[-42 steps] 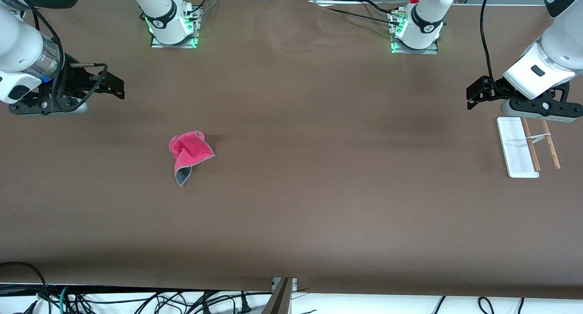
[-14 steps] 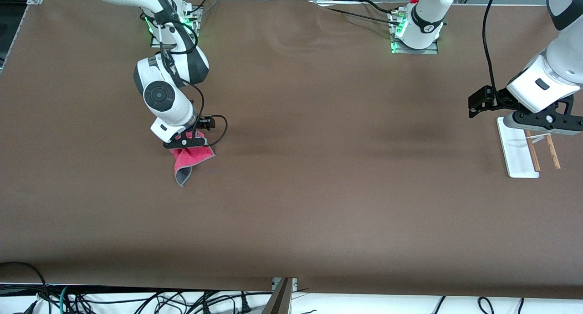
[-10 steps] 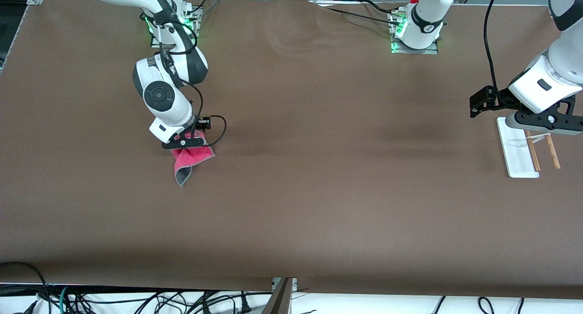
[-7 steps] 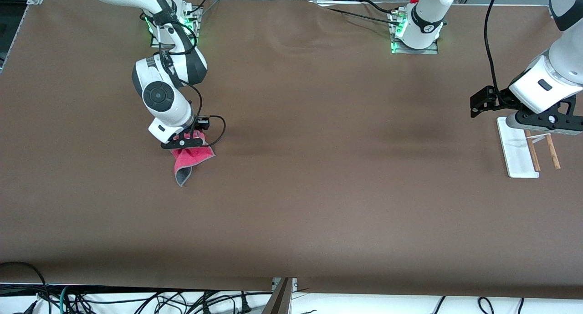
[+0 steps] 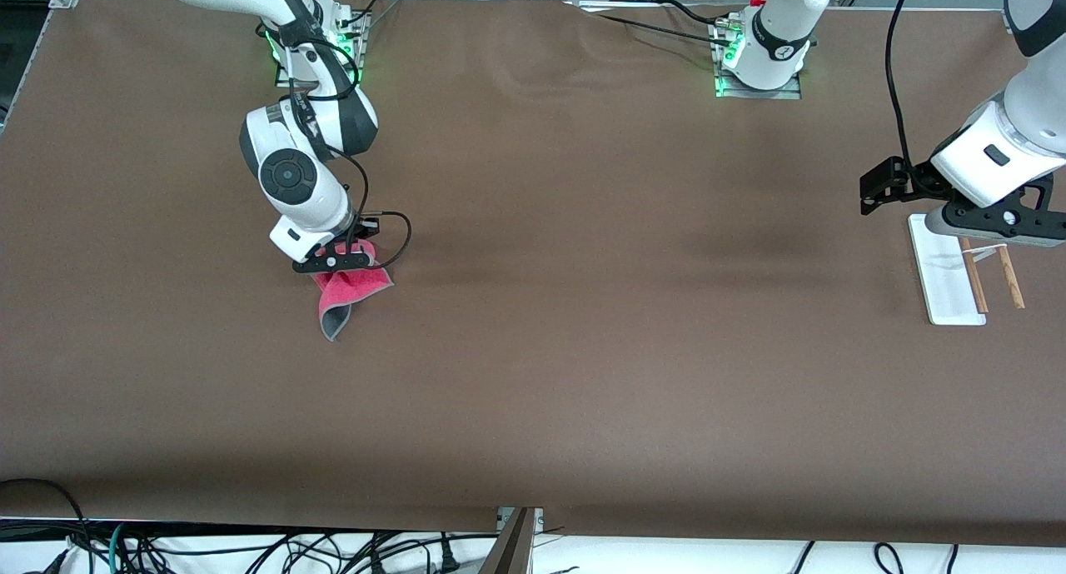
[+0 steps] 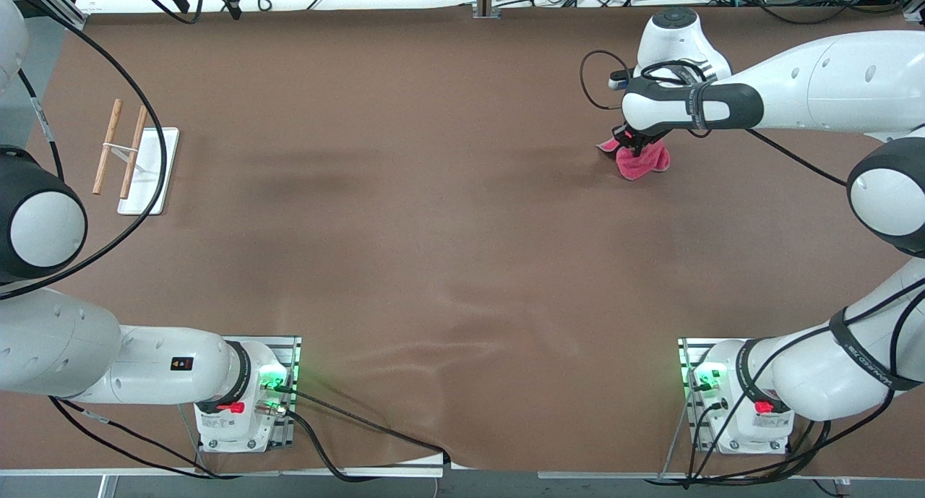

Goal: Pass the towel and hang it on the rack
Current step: 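Close the right gripper on the pink towel's corner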

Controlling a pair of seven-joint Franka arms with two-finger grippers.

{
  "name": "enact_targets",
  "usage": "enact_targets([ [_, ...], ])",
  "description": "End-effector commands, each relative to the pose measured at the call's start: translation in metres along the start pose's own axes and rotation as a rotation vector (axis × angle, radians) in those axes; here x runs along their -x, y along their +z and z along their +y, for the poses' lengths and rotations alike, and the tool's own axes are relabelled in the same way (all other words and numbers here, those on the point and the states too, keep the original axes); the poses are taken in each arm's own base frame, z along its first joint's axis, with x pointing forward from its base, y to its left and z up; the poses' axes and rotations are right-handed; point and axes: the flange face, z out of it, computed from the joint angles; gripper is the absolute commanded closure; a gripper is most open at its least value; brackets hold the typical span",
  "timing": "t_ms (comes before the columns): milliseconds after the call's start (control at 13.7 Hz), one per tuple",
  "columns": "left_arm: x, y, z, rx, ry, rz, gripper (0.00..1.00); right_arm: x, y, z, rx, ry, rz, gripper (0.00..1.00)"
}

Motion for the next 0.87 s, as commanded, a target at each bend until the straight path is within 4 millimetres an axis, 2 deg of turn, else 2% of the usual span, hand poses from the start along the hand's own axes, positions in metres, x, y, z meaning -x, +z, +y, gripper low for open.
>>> enact_targets([
  [0, -0.001, -0.005, -0.001, -0.009, 0.002, -0.011, 0.00, 0.001, -0.010, 0.001, 0.008, 0.001, 0.025, 1.00],
  [146, -0.002, -0.006, 0.002, -0.009, 0.003, -0.008, 0.00, -0.003, -0.017, 0.001, 0.007, 0.000, 0.029, 1.00],
  [291, -0.002, -0.007, 0.006, -0.010, 0.005, -0.011, 0.00, -0.017, -0.044, 0.005, 0.018, 0.013, 0.006, 1.00],
  [364, -0.002, -0.006, 0.006, -0.013, 0.006, -0.011, 0.00, -0.021, -0.051, 0.005, 0.024, 0.020, -0.010, 1.00],
  [437, -0.002, -0.007, 0.005, -0.011, 0.009, -0.009, 0.00, -0.022, -0.053, 0.005, 0.026, 0.027, -0.014, 1.00],
  [655, -0.002, -0.005, 0.005, -0.011, 0.005, -0.012, 0.00, -0.024, -0.046, 0.003, 0.024, 0.035, -0.018, 0.97],
  [728, -0.002, -0.006, 0.005, -0.011, 0.003, -0.008, 0.00, -0.027, -0.039, 0.001, 0.023, 0.056, -0.011, 0.43],
  [801, -0.002, -0.006, 0.004, -0.011, 0.002, -0.008, 0.00, -0.029, -0.031, -0.005, 0.020, 0.066, 0.001, 0.17],
])
